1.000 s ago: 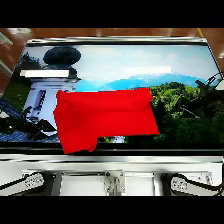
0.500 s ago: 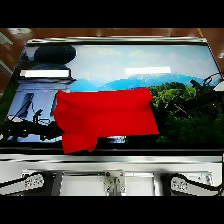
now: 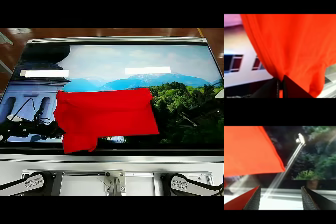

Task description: Fold the shirts.

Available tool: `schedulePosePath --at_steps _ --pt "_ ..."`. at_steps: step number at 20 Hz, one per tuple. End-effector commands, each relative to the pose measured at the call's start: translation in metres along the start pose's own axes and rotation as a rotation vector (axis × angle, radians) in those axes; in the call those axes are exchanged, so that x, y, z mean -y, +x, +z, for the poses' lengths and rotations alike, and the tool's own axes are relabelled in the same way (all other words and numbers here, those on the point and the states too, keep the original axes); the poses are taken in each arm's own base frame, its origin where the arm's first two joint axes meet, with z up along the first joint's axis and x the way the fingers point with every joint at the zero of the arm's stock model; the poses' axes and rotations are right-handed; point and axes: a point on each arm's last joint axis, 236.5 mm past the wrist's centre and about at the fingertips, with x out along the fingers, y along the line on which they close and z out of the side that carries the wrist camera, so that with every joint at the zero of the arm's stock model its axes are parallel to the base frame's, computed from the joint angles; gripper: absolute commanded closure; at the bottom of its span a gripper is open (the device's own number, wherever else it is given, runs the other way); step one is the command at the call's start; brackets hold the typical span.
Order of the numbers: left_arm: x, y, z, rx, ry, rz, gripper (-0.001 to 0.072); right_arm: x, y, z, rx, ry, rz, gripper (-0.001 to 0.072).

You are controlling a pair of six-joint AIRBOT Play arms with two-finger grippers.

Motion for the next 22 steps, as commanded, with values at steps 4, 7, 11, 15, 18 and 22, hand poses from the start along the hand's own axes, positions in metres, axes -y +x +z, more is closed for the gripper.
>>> schedulePosePath --at_steps 4,7,11,15,18,22 --pt "0.017 -0.016 -0.003 0.030 0.049 -0.027 0.0668 0.003 0.067 -0.010 0.015 0.141 0.125 0.0078" --pt "0.024 -0.017 0.000 0.042 0.038 -0.058 0.0668 -0.005 0.091 -0.024 -0.060 0.104 0.121 0.0078" --pt "0.026 -0.017 0.001 0.046 0.034 -0.066 0.0668 -0.025 0.112 -0.025 -0.069 0.032 0.083 0.0079" --pt "0.026 -0.017 0.002 0.047 0.035 -0.066 0.0668 -0.039 0.131 -0.035 -0.113 0.002 0.059 0.0199" --pt "0.032 -0.027 0.013 0.081 0.066 -0.062 0.0670 -0.058 0.121 -0.031 -0.083 -0.022 0.103 0.0653" --pt "0.096 -0.106 0.066 0.333 0.267 -0.054 0.0670 -0.111 0.033 0.010 0.186 -0.274 0.146 0.0654"
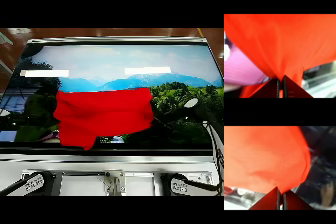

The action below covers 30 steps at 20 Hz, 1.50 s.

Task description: Fold the shirts.

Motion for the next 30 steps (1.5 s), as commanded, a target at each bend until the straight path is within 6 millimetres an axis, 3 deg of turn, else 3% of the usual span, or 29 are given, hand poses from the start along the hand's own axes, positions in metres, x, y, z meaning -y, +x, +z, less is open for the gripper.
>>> schedulePosePath --at_steps 1,3,5,6,8,10,12,14,16,19,22,26,29,30 --pt "0.067 -0.070 0.062 0.244 0.203 -0.008 0.0670 -0.064 -0.086 0.042 0.266 -0.263 0.031 0.0654" --pt "0.141 -0.148 0.093 0.462 0.423 0.004 0.0669 -0.124 -0.182 0.062 0.544 -0.457 0.028 0.0654" --pt "0.227 -0.240 0.097 0.705 0.647 0.029 0.0669 -0.187 -0.300 0.056 0.874 -0.614 0.017 0.0654" --pt "0.272 -0.287 0.087 0.834 0.758 0.041 0.0669 -0.215 -0.360 0.038 1.039 -0.684 0.003 0.0654" --pt "0.348 -0.367 0.049 1.072 0.943 0.057 0.0669 -0.255 -0.455 -0.011 1.303 -0.788 -0.037 0.0654" --pt "0.404 -0.427 -0.002 1.272 1.084 0.069 0.0669 -0.270 -0.518 -0.063 1.489 -0.835 -0.099 0.0654" --pt "0.433 -0.463 -0.048 1.410 1.174 0.119 0.0669 -0.266 -0.554 -0.106 1.600 -0.795 -0.145 0.0654" --pt "0.434 -0.480 -0.077 1.478 1.130 0.145 0.0669 -0.258 -0.569 -0.146 1.664 -0.758 -0.157 0.0654" --pt "0.422 -0.491 -0.092 1.517 1.027 0.183 0.0669 -0.250 -0.571 -0.176 1.681 -0.731 -0.164 0.0654" --pt "0.400 -0.480 -0.107 1.454 0.995 0.289 0.0669 -0.226 -0.553 -0.198 1.603 -0.668 -0.208 0.0654" --pt "0.369 -0.441 -0.109 1.248 0.965 0.358 0.0669 -0.195 -0.520 -0.198 1.440 -0.596 -0.280 0.0654" --pt "0.326 -0.403 -0.093 1.040 0.883 0.406 0.0669 -0.164 -0.495 -0.184 1.286 -0.519 -0.371 0.0654" --pt "0.278 -0.356 -0.079 0.806 0.781 0.414 0.0669 -0.123 -0.424 -0.170 0.892 -0.427 -0.427 0.0655" --pt "0.263 -0.342 -0.072 0.744 0.749 0.411 0.0669 -0.122 -0.406 -0.160 0.829 -0.413 -0.398 0.0655"
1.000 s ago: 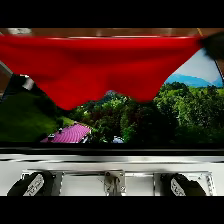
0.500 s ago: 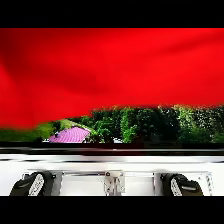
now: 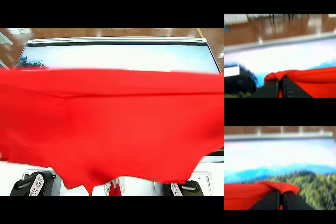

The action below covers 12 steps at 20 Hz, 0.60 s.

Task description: Fold the shirts.

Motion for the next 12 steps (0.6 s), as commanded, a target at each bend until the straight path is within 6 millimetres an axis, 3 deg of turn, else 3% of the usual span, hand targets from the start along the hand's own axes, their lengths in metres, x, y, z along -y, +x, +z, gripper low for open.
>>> schedulePosePath --at_steps 1,3,5,6,9,12 --pt "-0.009 0.039 -0.073 -0.270 -0.082 -0.056 0.0669 -0.009 0.045 -0.076 -0.384 0.033 0.062 0.0655" --pt "-0.016 0.068 -0.112 -0.384 -0.150 -0.089 0.0668 -0.009 0.089 -0.119 -0.566 0.060 0.083 0.0655" --pt "-0.029 0.106 -0.143 -0.427 -0.207 -0.097 0.0668 -0.013 0.154 -0.161 -0.667 0.096 0.118 0.0655" --pt "-0.039 0.128 -0.155 -0.426 -0.248 -0.086 0.0669 -0.017 0.190 -0.172 -0.655 0.115 0.140 0.0655" --pt "-0.067 0.201 -0.187 -0.374 -0.401 -0.062 0.0669 -0.012 0.300 -0.185 -0.551 0.197 0.134 0.0655" --pt "-0.078 0.272 -0.228 -0.389 -0.590 -0.091 0.0668 -0.020 0.380 -0.182 -0.442 0.300 0.185 0.0655"
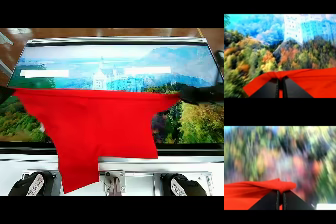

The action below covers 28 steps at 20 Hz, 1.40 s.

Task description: Fold the shirts.

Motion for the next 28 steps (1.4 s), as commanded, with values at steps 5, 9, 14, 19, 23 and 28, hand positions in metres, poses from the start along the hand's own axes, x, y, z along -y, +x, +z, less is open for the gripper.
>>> schedulePosePath --at_steps 5,9,14,19,23,28 --pt "-0.044 0.191 -0.029 -0.085 -0.076 -0.038 0.0668 0.010 0.134 0.068 0.216 0.213 0.145 0.0655" --pt "-0.048 0.247 -0.037 -0.050 -0.068 0.008 0.0668 -0.005 0.160 0.075 0.276 -0.063 0.095 0.0654" --pt "-0.063 0.270 -0.027 0.035 -0.066 0.072 0.0668 -0.027 0.174 0.109 0.469 -0.225 -0.002 0.0654" --pt "-0.080 0.284 -0.028 0.065 -0.081 0.117 0.0669 -0.028 0.214 0.078 0.354 -0.014 0.062 0.0654" --pt "-0.073 0.301 -0.070 -0.076 -0.091 0.077 0.0668 -0.028 0.239 0.048 0.239 0.003 0.081 0.0654" --pt "-0.070 0.287 -0.101 -0.246 -0.091 0.021 0.0669 -0.029 0.225 0.050 0.227 0.033 0.099 0.0654"
